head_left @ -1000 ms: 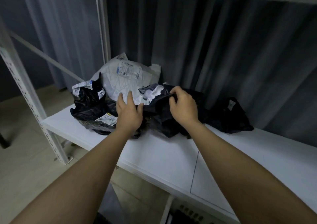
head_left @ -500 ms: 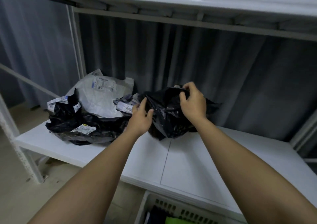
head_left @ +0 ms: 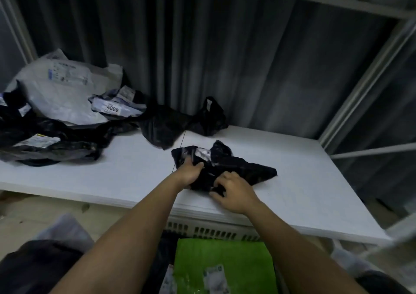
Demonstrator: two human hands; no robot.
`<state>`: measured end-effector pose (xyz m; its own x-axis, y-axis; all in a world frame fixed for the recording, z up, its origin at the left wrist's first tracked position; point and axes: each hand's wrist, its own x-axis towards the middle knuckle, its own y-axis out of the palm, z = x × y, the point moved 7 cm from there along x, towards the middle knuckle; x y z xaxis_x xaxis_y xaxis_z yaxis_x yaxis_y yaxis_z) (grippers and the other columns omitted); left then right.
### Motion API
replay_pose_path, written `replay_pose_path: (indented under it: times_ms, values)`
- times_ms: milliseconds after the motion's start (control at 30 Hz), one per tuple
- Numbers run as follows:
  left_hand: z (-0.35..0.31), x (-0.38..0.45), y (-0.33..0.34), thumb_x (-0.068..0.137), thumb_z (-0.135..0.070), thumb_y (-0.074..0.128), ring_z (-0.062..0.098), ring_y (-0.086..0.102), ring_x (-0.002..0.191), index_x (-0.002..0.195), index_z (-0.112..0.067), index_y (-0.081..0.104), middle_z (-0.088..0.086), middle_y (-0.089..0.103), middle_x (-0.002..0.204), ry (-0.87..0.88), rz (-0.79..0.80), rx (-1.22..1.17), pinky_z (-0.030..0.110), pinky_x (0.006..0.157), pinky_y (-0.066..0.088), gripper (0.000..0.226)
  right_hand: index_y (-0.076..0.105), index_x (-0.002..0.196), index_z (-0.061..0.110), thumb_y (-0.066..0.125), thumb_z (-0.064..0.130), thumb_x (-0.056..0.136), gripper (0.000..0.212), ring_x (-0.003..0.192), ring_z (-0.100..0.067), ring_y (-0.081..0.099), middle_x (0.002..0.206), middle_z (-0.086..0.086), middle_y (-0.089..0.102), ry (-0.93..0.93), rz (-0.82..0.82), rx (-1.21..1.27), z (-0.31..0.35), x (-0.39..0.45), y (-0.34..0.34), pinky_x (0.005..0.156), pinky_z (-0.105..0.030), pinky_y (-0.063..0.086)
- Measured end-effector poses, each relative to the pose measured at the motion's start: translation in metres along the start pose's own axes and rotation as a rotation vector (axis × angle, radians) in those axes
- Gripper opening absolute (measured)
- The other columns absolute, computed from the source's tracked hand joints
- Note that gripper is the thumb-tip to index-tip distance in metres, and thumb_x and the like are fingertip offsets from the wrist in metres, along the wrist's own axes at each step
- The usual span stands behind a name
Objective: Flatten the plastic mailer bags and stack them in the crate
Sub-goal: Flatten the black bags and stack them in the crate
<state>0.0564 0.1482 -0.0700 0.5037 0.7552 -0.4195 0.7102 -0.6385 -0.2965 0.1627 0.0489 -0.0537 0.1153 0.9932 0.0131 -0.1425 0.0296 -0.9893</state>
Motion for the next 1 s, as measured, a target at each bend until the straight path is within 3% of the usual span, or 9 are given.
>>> replay_pose_path:
  times_ms: [67, 167, 267, 333, 400, 500, 633, 800, 1000]
  values:
    - [-0.004, 0.005, 0.005, 0.096, -0.031, 0.047, 0.029, 0.056, 0.113, 0.148, -0.028, 0.017, 0.012, 0.053, 0.133, 0.052, -0.022, -0.038, 0.037, 0.088, 0.05, 0.06, 0.063, 0.104, 0.017, 0.046, 0.054, 0.092, 0.043, 0.1, -0.02, 0.047, 0.103, -0.001, 0.055, -0.005, -0.098, 0.013, -0.003, 0.0, -0.011, 0.078, -0.032, 0.04]
    - [-0.012, 0.015, 0.006, 0.093, -0.017, 0.049, 0.024, 0.059, 0.108, 0.144, -0.025, 0.03, 0.006, 0.061, 0.12, 0.169, -0.068, -0.003, 0.042, 0.099, 0.047, 0.056, 0.061, 0.073, 0.012, 0.041, 0.048, 0.089, 0.044, 0.076, -0.023, 0.05, 0.077, -0.002, 0.054, -0.127, -0.442, 0.0, 0.001, 0.001, -0.045, 0.062, -0.031, 0.04]
    - [-0.017, 0.02, 0.007, 0.091, -0.012, 0.049, 0.025, 0.058, 0.11, 0.137, -0.027, 0.039, 0.008, 0.061, 0.119, 0.242, -0.097, 0.016, 0.04, 0.099, 0.046, 0.05, 0.061, 0.082, 0.012, 0.048, 0.034, 0.085, 0.026, 0.085, -0.025, 0.051, 0.091, -0.006, 0.057, -0.182, -0.632, -0.084, 0.01, 0.01, -0.064, 0.071, -0.037, 0.045]
    - [-0.015, 0.025, 0.004, 0.082, -0.027, 0.051, 0.029, 0.052, 0.119, 0.137, -0.037, 0.036, 0.011, 0.052, 0.13, 0.247, -0.149, 0.048, 0.042, 0.103, 0.042, 0.058, 0.061, 0.108, 0.014, 0.051, 0.035, 0.083, 0.035, 0.111, -0.031, 0.048, 0.12, -0.01, 0.055, -0.162, -0.53, -0.134, 0.013, 0.029, -0.059, 0.091, -0.045, 0.042]
    - [-0.007, 0.032, 0.003, 0.085, -0.03, 0.054, 0.035, 0.042, 0.127, 0.144, -0.039, 0.028, 0.016, 0.04, 0.138, 0.213, -0.193, 0.135, 0.041, 0.109, 0.035, 0.065, 0.041, 0.14, 0.027, 0.05, 0.045, 0.088, 0.055, 0.136, -0.039, 0.026, 0.15, -0.012, 0.03, -0.059, -0.243, -0.163, 0.002, 0.053, -0.039, 0.11, -0.057, 0.023]
    - [0.003, 0.045, 0.007, 0.09, -0.031, 0.061, 0.037, 0.03, 0.136, 0.153, -0.028, 0.011, 0.018, 0.025, 0.148, 0.178, -0.208, 0.22, 0.042, 0.112, 0.03, 0.08, 0.007, 0.149, 0.046, 0.046, 0.06, 0.09, 0.072, 0.144, -0.038, 0.004, 0.161, -0.002, -0.001, 0.148, 0.076, -0.011, -0.029, 0.074, -0.011, 0.114, -0.059, 0.011]
    - [0.01, 0.061, 0.021, 0.086, -0.041, 0.064, 0.033, 0.01, 0.145, 0.152, -0.028, -0.006, 0.014, 0.006, 0.158, 0.131, -0.093, 0.31, 0.047, 0.117, 0.018, 0.098, 0.004, 0.147, 0.051, 0.049, 0.068, 0.084, 0.079, 0.145, -0.037, 0.004, 0.161, 0.002, -0.008, 0.251, 0.171, 0.185, -0.052, 0.081, 0.002, 0.113, -0.055, 0.023]
    - [0.002, 0.074, 0.041, 0.083, -0.048, 0.063, 0.031, -0.015, 0.145, 0.149, -0.039, -0.01, 0.003, -0.015, 0.159, 0.11, 0.025, 0.465, 0.056, 0.116, 0.004, 0.099, 0.003, 0.147, 0.052, 0.049, 0.076, 0.079, 0.086, 0.146, -0.033, 0.001, 0.16, 0.004, -0.016, 0.333, 0.193, 0.277, -0.075, 0.085, 0.014, 0.116, -0.051, 0.019]
    - [0.0, 0.088, 0.057, 0.085, -0.033, 0.061, 0.036, -0.017, 0.144, 0.148, -0.042, -0.013, 0.006, -0.017, 0.159, 0.077, 0.083, 0.545, 0.058, 0.116, 0.005, 0.098, 0.0, 0.147, 0.053, 0.046, 0.084, 0.071, 0.093, 0.147, -0.034, 0.005, 0.158, 0.006, -0.021, 0.394, 0.235, 0.309, -0.096, 0.089, 0.033, 0.117, -0.049, 0.019]
